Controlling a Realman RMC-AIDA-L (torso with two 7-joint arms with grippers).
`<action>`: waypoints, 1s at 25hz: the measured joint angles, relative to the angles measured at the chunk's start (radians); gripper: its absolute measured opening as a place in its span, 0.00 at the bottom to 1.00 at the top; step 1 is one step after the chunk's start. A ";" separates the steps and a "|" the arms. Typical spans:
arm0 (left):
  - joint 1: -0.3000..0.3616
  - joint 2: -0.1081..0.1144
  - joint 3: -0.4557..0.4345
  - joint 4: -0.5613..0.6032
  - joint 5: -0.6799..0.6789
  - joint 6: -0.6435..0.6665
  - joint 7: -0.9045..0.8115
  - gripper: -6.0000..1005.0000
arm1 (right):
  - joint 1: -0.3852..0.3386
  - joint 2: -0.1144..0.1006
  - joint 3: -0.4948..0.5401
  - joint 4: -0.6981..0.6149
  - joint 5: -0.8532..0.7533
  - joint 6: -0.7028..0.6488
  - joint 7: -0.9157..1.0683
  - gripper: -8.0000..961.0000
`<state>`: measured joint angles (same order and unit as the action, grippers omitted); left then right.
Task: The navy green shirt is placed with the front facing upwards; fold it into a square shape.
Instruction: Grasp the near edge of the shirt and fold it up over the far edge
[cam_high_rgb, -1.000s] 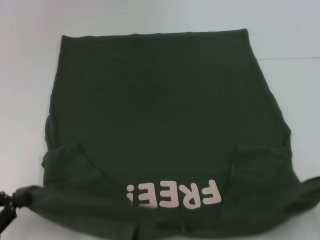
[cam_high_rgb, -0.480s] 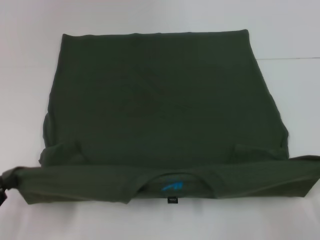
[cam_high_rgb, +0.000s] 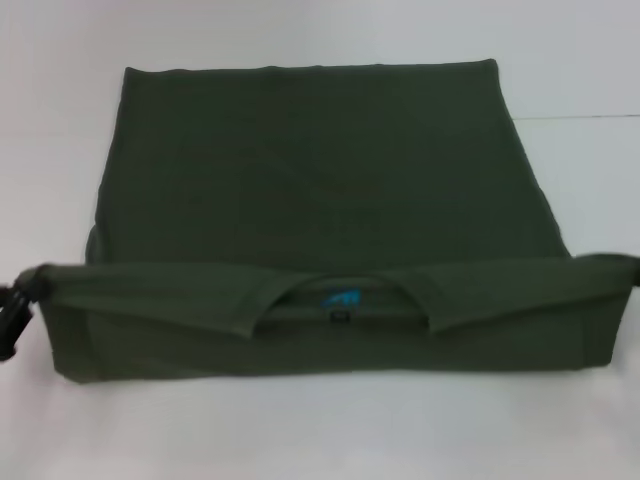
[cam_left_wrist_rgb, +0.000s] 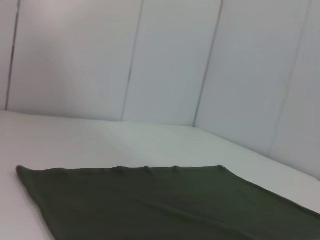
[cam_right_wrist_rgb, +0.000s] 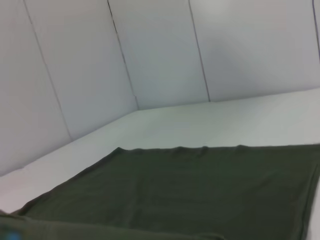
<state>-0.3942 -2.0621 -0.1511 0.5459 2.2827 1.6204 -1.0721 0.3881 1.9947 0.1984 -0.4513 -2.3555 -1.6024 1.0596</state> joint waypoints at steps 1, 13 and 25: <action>-0.011 0.000 0.003 -0.007 -0.001 -0.018 -0.002 0.12 | 0.017 -0.001 -0.002 0.000 0.000 0.010 0.006 0.03; -0.136 -0.008 0.017 -0.050 -0.003 -0.234 -0.023 0.13 | 0.152 0.011 -0.058 0.023 0.004 0.235 0.118 0.03; -0.189 -0.018 0.030 -0.060 -0.089 -0.348 0.000 0.14 | 0.199 -0.011 -0.083 0.042 0.058 0.326 0.152 0.03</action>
<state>-0.5836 -2.0799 -0.1213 0.4861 2.1933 1.2728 -1.0720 0.5868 1.9838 0.1151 -0.4091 -2.2973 -1.2768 1.2115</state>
